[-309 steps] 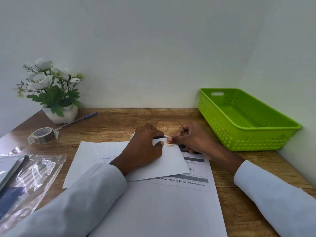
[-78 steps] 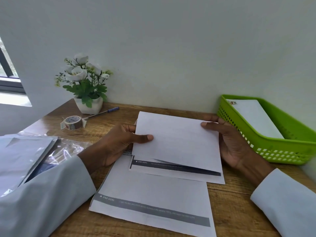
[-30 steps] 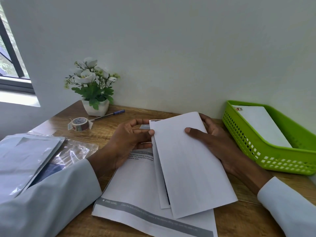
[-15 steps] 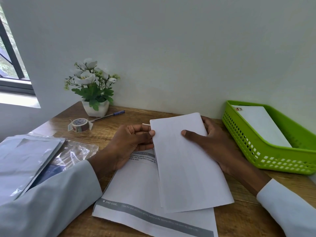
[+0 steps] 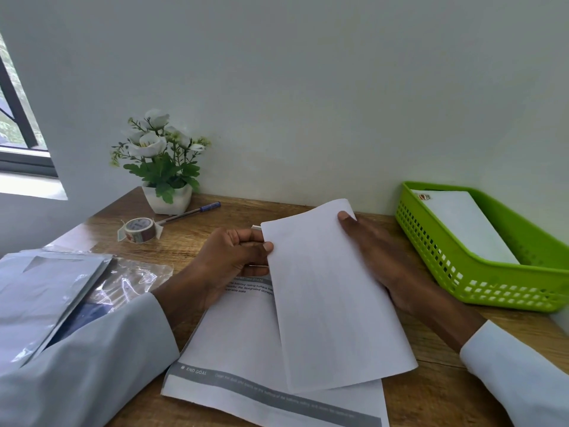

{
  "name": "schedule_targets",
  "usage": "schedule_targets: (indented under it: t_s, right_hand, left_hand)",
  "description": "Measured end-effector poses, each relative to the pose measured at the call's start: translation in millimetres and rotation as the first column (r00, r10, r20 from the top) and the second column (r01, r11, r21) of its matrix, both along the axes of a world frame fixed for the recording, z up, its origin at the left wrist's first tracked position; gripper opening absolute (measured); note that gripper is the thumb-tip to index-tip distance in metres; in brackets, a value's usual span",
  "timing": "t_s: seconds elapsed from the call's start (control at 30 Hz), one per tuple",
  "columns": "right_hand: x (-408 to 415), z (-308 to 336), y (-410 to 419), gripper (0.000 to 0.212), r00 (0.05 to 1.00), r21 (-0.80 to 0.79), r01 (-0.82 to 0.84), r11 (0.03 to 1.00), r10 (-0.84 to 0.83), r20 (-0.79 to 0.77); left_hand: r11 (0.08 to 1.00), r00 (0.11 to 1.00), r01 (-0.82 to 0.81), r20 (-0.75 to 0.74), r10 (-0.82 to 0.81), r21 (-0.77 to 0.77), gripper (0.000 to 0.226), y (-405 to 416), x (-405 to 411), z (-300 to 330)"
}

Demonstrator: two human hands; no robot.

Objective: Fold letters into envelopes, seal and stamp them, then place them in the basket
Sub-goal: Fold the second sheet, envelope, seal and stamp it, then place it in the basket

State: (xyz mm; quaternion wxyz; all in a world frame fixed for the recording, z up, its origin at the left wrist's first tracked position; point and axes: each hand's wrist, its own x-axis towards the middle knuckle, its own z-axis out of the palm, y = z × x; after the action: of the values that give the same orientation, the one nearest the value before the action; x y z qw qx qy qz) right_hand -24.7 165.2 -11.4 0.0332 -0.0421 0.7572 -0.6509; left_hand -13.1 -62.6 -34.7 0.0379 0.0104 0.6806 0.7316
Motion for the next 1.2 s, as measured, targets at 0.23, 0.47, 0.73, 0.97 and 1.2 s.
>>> schedule_targets:
  t_s: [0.23, 0.47, 0.73, 0.97, 1.2]
  right_hand:
    - [-10.3, 0.7, 11.4, 0.035, 0.983, -0.305, 0.082, 0.949, -0.026, 0.183]
    - [-19.3, -2.8, 14.0, 0.02, 0.979, -0.278, 0.185, 0.943, -0.154, 0.132]
    - [-21.8, -2.0, 24.2, 0.021, 0.991, -0.191, 0.054, 0.98, -0.029, 0.132]
    - [-22.1, -2.4, 27.8, 0.017, 0.992, -0.156, 0.017, 0.988, 0.003, 0.122]
    - [-18.5, -7.0, 24.4, 0.039, 0.988, -0.099, -0.028, 0.995, 0.042, 0.15]
  left_hand:
    - [1.0, 1.0, 0.026, 0.0, -0.026, 0.01, 0.011, 2.2, 2.2, 2.4]
    - [1.0, 1.0, 0.023, -0.014, -0.023, -0.021, 0.012, 4.1, 3.2, 5.0]
    - [0.998, 0.998, -0.055, -0.033, 0.055, 0.005, 0.011, 1.1, 3.9, 5.4]
    - [0.985, 0.983, -0.175, -0.064, 0.175, -0.002, 0.009, 1.1, 2.3, 5.7]
    - [0.969, 0.967, -0.227, -0.096, 0.237, 0.1, 0.011, -0.2, -0.8, 3.6]
